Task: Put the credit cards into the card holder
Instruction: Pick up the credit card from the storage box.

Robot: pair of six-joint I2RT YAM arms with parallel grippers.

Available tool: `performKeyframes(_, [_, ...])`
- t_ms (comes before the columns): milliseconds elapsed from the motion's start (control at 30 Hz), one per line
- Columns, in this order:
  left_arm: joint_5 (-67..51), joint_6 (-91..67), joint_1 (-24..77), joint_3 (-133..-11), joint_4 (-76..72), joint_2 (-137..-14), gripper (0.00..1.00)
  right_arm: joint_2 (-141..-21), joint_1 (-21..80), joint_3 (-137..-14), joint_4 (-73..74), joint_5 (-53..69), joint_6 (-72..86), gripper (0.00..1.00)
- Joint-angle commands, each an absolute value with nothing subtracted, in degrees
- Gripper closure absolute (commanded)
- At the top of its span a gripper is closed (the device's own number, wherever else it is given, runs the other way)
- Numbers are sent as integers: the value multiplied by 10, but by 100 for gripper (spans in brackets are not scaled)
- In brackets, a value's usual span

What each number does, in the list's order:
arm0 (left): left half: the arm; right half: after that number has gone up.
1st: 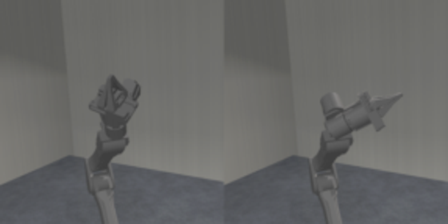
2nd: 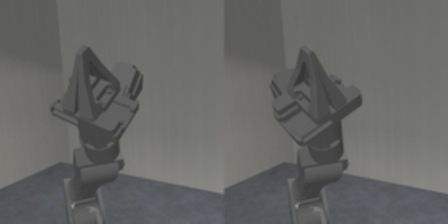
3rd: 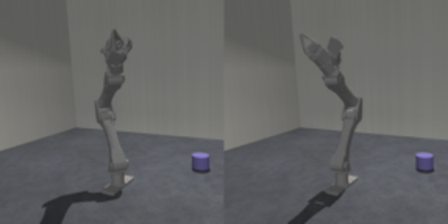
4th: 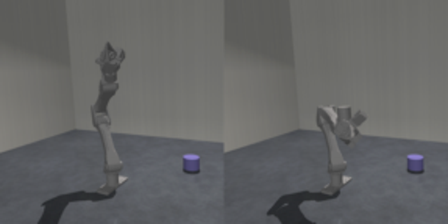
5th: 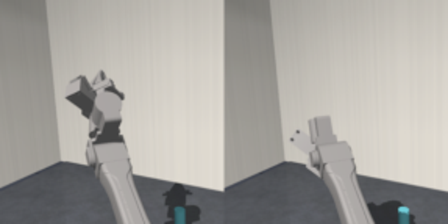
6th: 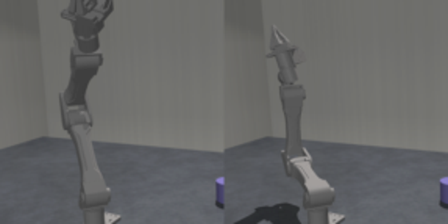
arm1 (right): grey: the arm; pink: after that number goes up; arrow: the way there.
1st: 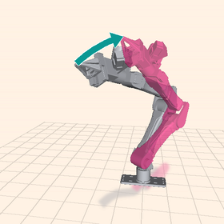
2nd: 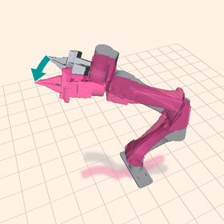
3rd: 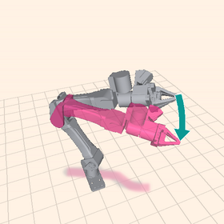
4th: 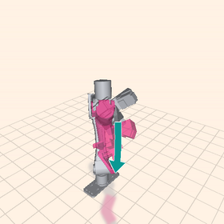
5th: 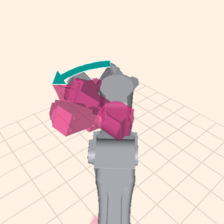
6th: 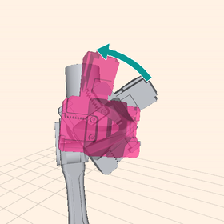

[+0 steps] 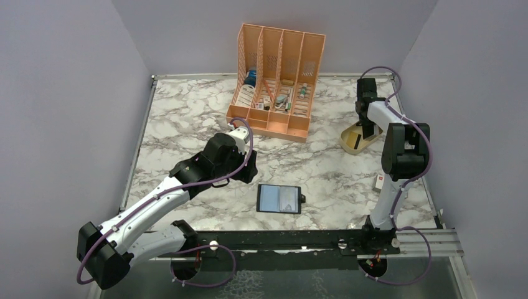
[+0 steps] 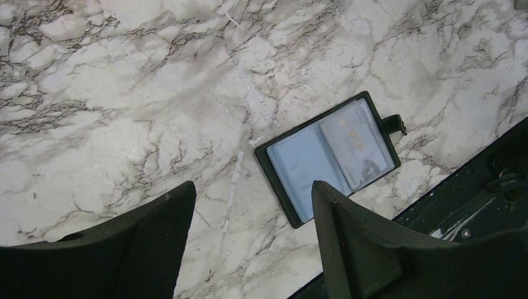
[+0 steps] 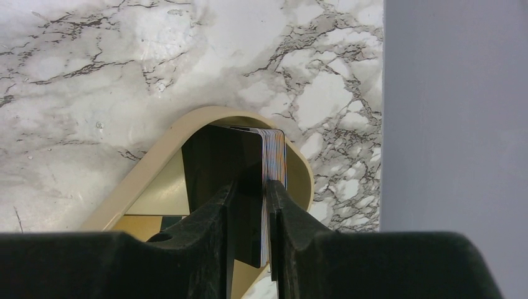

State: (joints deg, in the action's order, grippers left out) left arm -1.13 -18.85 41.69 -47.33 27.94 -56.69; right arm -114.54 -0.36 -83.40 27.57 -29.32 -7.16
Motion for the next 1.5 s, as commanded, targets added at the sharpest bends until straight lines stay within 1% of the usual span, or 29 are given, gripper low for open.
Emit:
performKeyframes(0, [-26,-181,414,-469,270,-558,29,-1143,-10,-848,279,-294,-69,79])
performKeyframes(267, [-28,-181,411,-470,269,-558,29,-1135,-10,-864,294,-287,-63,84])
performKeyframes(300, [-30,-182,411,-470,269,-559,29,-1133,-9,-865,295,-270,-62,85])
performKeyframes(533, [-36,-181,408,-470,266,-560,29,-1123,-9,-875,319,-227,-47,99])
performKeyframes(667, [-36,-182,407,-469,267,-559,30,-1107,-8,-881,341,-187,-28,99])
performKeyframes(933, [-44,-197,407,-463,263,-562,35,-1055,-8,-880,406,-132,45,99])
performKeyframes(1000, [-55,-204,407,-461,259,-566,40,-1033,-8,-872,421,-117,66,99])
performKeyframes(1033, [-64,-208,407,-459,256,-568,46,-1018,-8,-864,425,-99,71,99])
performKeyframes(1167, [-91,-227,407,-456,245,-588,80,-941,-4,-822,431,-55,104,99])
performKeyframes(1200, [-97,-232,407,-455,243,-593,87,-920,-4,-812,430,-42,110,99])
performKeyframes(1267, [-108,-245,407,-450,236,-603,97,-876,-3,-782,420,-8,123,99])
performKeyframes(1300, [-115,-252,407,-447,231,-608,100,-855,-2,-767,414,13,129,99])
performKeyframes(1367, [-131,-267,407,-437,214,-618,100,-814,0,-734,398,72,136,99])
performKeyframes(1467, [-150,-287,406,-424,192,-638,100,-762,9,-689,387,130,149,99])
